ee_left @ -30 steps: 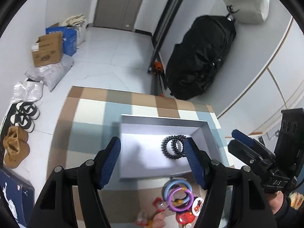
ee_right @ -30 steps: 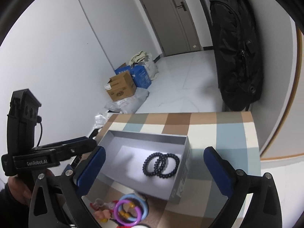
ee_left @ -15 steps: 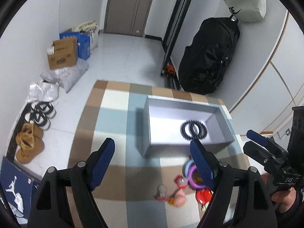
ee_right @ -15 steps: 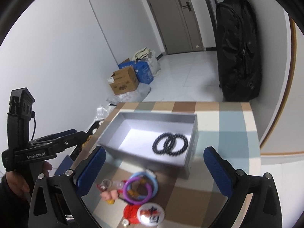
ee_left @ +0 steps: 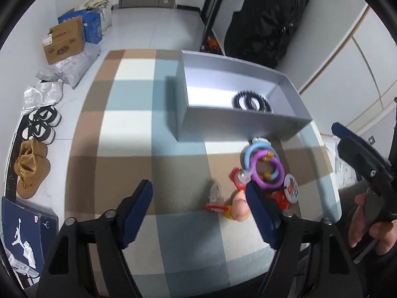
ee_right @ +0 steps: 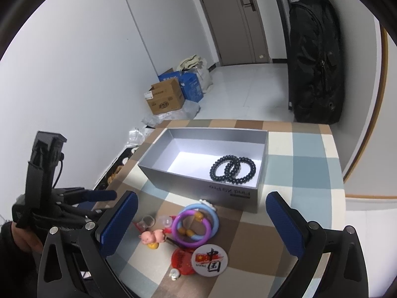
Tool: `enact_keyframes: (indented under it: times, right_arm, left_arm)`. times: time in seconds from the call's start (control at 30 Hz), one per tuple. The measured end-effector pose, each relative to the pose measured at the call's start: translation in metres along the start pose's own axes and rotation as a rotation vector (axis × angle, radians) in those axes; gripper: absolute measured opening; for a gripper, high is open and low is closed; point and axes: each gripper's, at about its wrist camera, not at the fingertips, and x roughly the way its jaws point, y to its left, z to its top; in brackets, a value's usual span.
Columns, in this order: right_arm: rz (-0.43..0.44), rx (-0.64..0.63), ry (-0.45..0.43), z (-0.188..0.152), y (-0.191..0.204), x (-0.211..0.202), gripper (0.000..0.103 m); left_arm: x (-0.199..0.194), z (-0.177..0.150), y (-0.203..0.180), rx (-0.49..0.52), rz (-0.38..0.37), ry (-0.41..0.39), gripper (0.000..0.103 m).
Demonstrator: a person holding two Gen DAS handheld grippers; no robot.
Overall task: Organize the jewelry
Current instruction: 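Move the left gripper to the clear pacifier and close on it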
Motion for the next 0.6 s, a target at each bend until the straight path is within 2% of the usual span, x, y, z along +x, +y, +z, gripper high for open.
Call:
enact_keyframes:
  times: [0.1,0.2,0.27,0.33,0.37,0.6]
  right_arm:
    - [0.006,0.008,0.003,-0.003,0.002,-0.002,0.103]
    - [0.008,-0.001,0.007,-0.004,0.005,-0.003,0.103]
    - [0.009,-0.007,0.009,-0.005,0.006,-0.003,0.103]
    - [0.011,-0.009,0.011,-0.005,0.007,-0.003,0.103]
    - [0.013,-0.008,0.013,-0.005,0.007,-0.003,0.103]
    - [0.025,-0.014,0.020,-0.007,0.011,-0.002,0.103]
  left_arm:
    - [0.002,-0.001,0.000,0.003,0.001,0.021,0.065]
    - [0.007,-0.002,0.002,-0.010,-0.028,0.053,0.049]
    - [0.009,-0.002,0.003,-0.016,-0.036,0.070,0.045]
    - [0.014,-0.003,0.003,-0.024,-0.054,0.099,0.029]
    - [0.017,-0.003,0.004,-0.030,-0.069,0.119,0.026]
    - [0.020,-0.002,-0.003,-0.017,-0.068,0.132,0.025]
